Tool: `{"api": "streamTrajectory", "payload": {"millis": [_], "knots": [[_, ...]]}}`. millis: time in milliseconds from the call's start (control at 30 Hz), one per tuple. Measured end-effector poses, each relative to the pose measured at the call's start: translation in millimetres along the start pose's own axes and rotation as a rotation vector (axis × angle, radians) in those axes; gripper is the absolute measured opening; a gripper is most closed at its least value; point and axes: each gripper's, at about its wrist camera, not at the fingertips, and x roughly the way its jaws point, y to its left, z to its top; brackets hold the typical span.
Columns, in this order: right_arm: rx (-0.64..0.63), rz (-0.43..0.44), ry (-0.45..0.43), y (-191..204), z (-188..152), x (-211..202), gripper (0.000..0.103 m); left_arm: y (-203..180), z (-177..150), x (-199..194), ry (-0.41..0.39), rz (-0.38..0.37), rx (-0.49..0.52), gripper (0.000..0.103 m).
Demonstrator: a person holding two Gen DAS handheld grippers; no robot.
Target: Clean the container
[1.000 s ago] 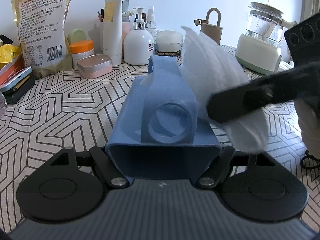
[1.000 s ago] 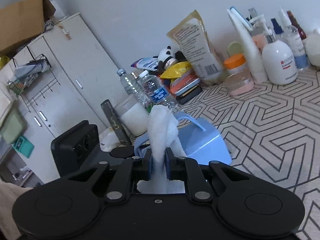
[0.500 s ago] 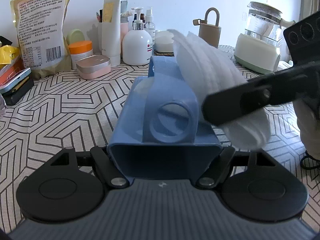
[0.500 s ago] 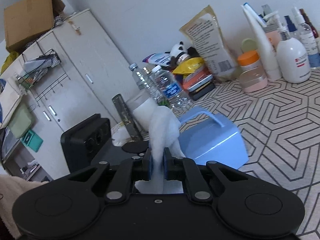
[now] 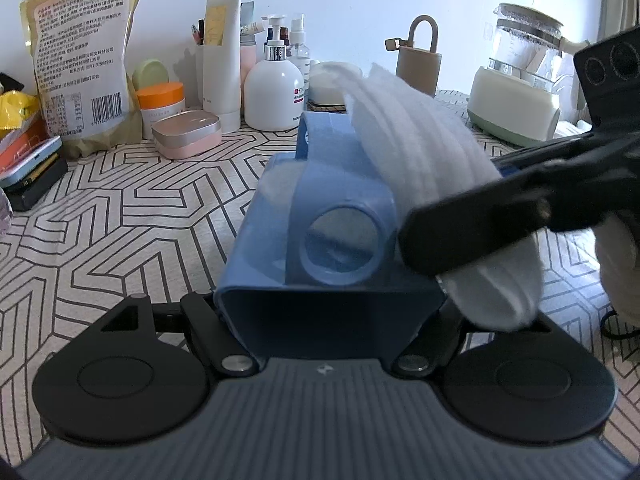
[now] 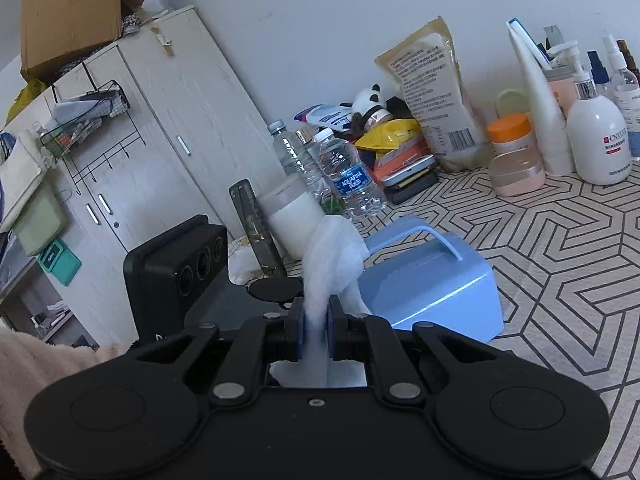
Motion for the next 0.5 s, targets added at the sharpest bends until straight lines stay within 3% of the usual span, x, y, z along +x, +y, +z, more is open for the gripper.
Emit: {"api": "streamTrajectory", "payload": {"millis": [333,500], "knots": [[0.088,-0.109,-0.056,-21.0,3.2,-13.7,0.011,2.5,-0.4,-0.3,-0.003,-0.008,-0.017,0.075],[0.068,-0.149,-0.057,-18.9,3.4,-13.5,0.011,1.8,-0.2,-0.4,-0.003,-0.004,-0.017,0.075]]}}
